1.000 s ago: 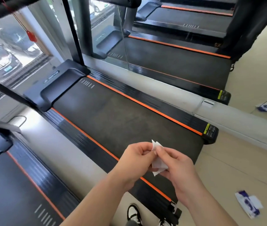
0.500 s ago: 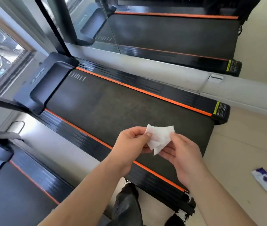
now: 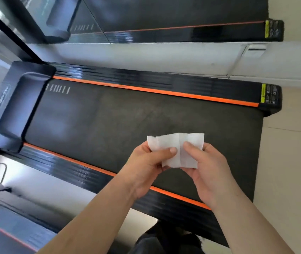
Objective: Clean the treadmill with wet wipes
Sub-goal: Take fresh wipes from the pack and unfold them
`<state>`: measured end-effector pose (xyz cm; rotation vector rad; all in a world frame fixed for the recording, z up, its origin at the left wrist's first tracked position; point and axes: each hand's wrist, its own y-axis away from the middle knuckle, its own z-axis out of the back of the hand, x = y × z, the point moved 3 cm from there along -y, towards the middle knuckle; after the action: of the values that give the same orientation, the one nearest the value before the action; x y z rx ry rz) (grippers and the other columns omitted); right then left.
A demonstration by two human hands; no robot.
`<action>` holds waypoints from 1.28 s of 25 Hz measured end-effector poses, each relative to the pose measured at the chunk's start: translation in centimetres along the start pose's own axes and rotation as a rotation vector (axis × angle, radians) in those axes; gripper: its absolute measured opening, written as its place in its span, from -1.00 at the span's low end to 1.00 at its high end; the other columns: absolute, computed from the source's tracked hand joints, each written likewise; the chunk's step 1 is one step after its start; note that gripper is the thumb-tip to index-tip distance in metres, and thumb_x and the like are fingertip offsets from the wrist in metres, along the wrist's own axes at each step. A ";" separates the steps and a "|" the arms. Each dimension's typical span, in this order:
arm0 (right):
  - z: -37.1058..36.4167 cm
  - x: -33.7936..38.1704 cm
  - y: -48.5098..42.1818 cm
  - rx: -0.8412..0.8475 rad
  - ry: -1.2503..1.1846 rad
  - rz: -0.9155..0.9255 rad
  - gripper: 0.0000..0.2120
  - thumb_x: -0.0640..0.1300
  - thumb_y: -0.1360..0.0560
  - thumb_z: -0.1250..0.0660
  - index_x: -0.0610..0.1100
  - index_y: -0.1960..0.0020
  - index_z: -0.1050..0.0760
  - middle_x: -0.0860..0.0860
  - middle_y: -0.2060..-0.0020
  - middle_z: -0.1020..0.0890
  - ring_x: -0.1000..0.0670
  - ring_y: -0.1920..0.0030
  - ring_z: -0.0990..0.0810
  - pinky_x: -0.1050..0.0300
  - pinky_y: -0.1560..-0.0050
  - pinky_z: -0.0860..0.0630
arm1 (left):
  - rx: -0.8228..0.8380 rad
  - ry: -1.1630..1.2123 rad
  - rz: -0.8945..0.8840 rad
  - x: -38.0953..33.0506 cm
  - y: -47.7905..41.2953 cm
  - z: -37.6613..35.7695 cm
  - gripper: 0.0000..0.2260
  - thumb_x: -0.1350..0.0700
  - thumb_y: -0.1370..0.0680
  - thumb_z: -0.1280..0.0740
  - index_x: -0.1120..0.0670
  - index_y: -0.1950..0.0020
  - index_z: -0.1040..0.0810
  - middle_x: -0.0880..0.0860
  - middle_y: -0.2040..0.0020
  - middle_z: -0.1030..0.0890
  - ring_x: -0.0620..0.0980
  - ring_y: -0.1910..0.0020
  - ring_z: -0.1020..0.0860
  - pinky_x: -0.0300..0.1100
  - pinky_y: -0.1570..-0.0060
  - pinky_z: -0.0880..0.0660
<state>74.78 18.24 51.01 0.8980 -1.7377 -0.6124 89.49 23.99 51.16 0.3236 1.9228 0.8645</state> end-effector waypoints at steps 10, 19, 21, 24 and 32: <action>-0.2 -5.6 -9.2 0.118 0.117 -0.065 -0.83 -0.19 -0.64 -0.34 -0.11 -0.20 -0.64 -0.02 -0.03 -0.75 -0.05 -0.05 -0.74 -0.06 -0.08 -0.64 | -0.082 0.157 0.049 4.6 -4.4 8.0 -0.60 0.18 -0.61 -0.32 0.23 -0.44 -0.47 0.22 -0.38 -0.54 0.17 -0.36 -0.53 0.11 -0.39 -0.40; -8.1 -17.6 -21.9 0.102 0.182 -0.068 -0.83 -0.15 -0.58 -0.41 -0.15 -0.14 -0.68 -0.06 -0.01 -0.76 -0.08 -0.02 -0.75 -0.06 -0.01 -0.64 | -0.103 0.291 0.047 9.2 -14.3 25.7 -0.66 0.24 -0.65 -0.27 0.27 -0.42 -0.47 0.28 -0.37 -0.55 0.24 -0.37 -0.52 0.11 -0.32 -0.51; -11.5 -21.8 -25.7 0.103 0.190 -0.104 -0.83 -0.16 -0.59 -0.39 -0.16 -0.13 -0.68 -0.07 0.00 -0.76 -0.09 0.00 -0.75 -0.03 0.02 -0.63 | -0.099 0.334 0.070 10.1 -16.0 31.0 -0.69 0.24 -0.66 -0.26 0.28 -0.39 -0.51 0.28 -0.36 -0.55 0.23 -0.37 -0.53 0.10 -0.35 -0.49; -17.6 -27.5 -30.6 0.143 0.221 -0.155 -0.82 -0.14 -0.61 -0.36 -0.16 -0.14 -0.67 -0.07 0.00 -0.76 -0.08 0.01 -0.75 0.00 0.03 -0.63 | -0.122 0.440 0.057 10.6 -17.5 39.2 -0.68 0.24 -0.67 -0.25 0.29 -0.41 -0.49 0.29 -0.37 -0.54 0.24 -0.36 -0.53 0.12 -0.33 -0.50; -32.2 -36.0 -39.8 0.280 0.204 -0.242 -0.75 -0.15 -0.63 -0.31 -0.24 -0.23 -0.62 -0.14 -0.06 -0.74 -0.13 -0.06 -0.74 -0.02 0.00 -0.64 | -0.356 0.552 0.060 7.1 -19.6 57.4 -0.71 0.27 -0.65 -0.21 0.31 -0.34 -0.52 0.26 -0.25 -0.63 0.20 -0.21 -0.64 0.00 -0.07 -0.64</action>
<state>122.73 24.48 11.28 1.3337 -1.5637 -0.4199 137.76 38.72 16.81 -0.0862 2.2031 1.4226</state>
